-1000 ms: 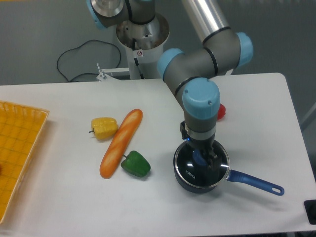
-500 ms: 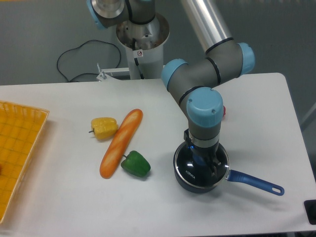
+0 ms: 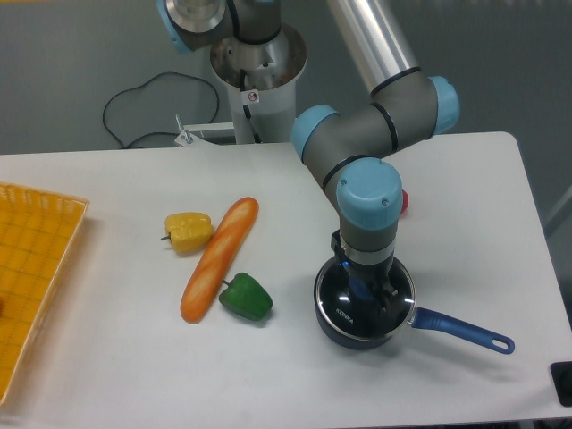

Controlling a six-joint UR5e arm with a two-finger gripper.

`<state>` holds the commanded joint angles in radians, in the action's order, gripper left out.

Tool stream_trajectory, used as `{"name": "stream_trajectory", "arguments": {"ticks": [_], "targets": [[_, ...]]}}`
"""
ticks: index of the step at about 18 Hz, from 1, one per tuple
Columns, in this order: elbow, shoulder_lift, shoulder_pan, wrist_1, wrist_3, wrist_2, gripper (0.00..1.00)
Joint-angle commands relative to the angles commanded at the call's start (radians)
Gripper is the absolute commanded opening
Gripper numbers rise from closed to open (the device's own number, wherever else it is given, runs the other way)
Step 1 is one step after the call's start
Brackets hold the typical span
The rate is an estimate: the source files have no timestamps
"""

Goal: Open the lid

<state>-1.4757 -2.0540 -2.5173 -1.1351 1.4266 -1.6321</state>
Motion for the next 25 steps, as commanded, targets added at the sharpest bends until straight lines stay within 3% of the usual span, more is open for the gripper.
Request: {"name": "stream_trajectory", "arguments": {"ticks": [5, 6, 9, 13, 25], "targets": [[0.002, 0.003, 0.0, -0.012, 0.0, 0.006, 1.0], [0.002, 0.003, -0.002, -0.014, -0.002, 0.006, 0.95], [0.002, 0.003, -0.002, -0.018, -0.008, 0.008, 0.66], [0.002, 0.003, -0.002, -0.022, -0.009, 0.008, 0.48], [0.014, 0.003, -0.009, -0.022, -0.074, 0.031, 0.43]]}}
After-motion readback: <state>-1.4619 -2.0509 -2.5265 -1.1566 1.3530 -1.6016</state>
